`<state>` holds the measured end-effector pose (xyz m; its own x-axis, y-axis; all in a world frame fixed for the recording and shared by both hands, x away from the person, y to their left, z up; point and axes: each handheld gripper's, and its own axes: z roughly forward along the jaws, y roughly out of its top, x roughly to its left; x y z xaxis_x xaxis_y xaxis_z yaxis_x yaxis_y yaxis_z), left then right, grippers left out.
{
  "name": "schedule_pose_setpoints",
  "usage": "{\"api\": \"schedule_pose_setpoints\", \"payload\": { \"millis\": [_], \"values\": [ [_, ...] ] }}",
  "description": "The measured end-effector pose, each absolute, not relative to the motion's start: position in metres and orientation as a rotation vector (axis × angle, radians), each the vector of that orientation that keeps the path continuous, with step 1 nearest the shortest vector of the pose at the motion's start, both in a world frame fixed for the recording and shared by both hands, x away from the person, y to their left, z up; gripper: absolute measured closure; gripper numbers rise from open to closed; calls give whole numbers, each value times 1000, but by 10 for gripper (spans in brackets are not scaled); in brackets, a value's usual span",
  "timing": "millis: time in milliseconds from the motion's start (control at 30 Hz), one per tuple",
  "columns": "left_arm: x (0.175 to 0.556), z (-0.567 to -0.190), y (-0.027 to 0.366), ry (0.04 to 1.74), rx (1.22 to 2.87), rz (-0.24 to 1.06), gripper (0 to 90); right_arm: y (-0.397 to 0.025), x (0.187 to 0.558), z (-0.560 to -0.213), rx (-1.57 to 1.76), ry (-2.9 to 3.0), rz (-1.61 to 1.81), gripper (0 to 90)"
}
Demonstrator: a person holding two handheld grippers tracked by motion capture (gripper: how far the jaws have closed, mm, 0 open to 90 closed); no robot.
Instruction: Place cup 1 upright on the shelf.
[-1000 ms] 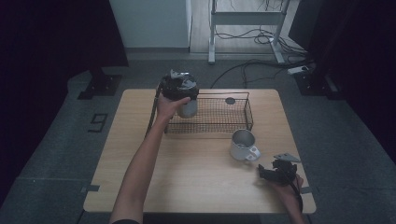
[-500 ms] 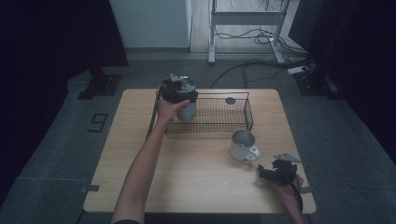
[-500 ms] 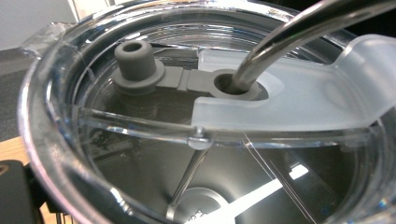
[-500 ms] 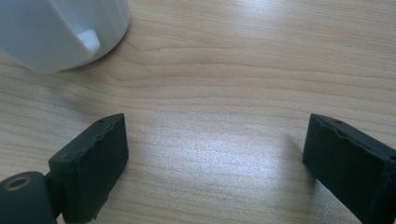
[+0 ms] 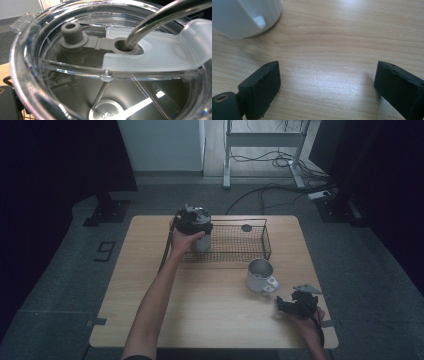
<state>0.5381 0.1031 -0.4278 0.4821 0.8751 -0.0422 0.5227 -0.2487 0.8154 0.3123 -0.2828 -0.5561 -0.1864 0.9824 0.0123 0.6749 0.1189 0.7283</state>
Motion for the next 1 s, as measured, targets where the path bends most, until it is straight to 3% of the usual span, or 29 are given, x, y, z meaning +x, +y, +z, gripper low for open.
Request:
{"api": "schedule_pose_setpoints", "payload": {
  "millis": [1000],
  "values": [
    [540,-453,101,1221,1921,544,40,-283,312,-556,1598,1921,842,69]
  ]
}}
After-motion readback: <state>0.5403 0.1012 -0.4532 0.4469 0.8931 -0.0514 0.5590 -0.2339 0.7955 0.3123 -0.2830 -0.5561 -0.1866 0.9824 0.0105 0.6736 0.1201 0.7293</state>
